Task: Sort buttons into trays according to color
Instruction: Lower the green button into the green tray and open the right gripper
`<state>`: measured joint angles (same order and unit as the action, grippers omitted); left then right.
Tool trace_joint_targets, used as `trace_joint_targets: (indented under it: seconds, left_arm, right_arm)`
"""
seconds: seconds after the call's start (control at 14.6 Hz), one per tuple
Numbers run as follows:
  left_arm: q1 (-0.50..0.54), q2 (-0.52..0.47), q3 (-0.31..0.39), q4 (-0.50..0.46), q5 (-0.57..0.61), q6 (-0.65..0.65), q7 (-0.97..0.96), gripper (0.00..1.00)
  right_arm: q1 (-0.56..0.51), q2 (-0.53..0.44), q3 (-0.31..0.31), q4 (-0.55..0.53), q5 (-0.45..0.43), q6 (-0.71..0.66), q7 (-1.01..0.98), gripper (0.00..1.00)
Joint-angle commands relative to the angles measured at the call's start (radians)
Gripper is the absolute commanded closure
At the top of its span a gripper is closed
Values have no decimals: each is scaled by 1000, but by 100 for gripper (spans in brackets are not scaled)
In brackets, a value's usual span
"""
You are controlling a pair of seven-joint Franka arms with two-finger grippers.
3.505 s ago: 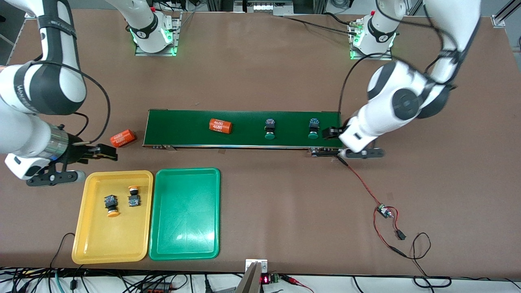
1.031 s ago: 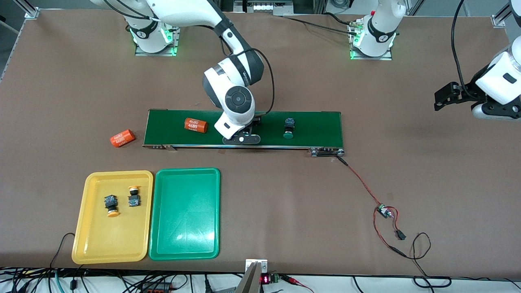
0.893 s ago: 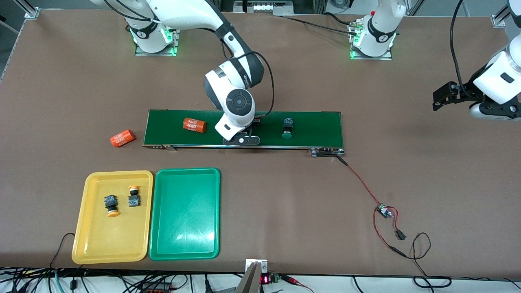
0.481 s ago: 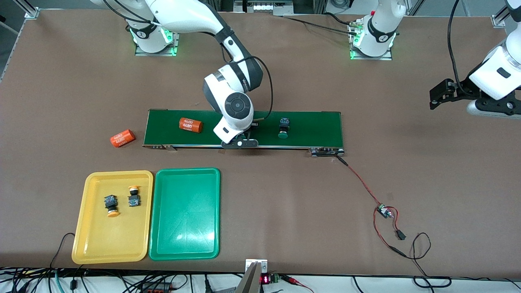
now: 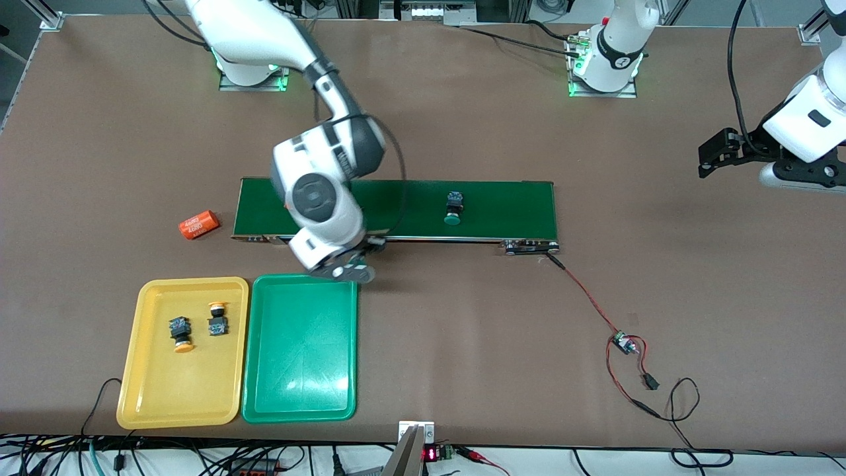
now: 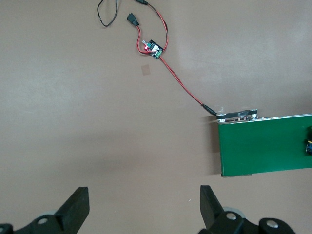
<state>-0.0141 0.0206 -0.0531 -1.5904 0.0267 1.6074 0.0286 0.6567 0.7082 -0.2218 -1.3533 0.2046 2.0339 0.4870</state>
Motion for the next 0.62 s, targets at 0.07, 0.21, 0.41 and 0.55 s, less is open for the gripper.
trace_joint_targets:
  seconds: [0.07,0.21,0.41,0.55]
  left_arm:
    - [0,12,1,30,12,-23,10,0]
    - [3,12,1,29,12,-23,10,0]
    - [3,12,1,30,12,-23,10,0]
    - [3,12,1,30,12,-23,11,0]
  right_arm:
    - [-100,62,12,43,3,74,-125,100]
    - [-136,97,12,57,4,127,-152,100]
    - [-166,164,12,65,4,253,-246,100]
    - [-180,201,12,65,-2,305,-304,100]
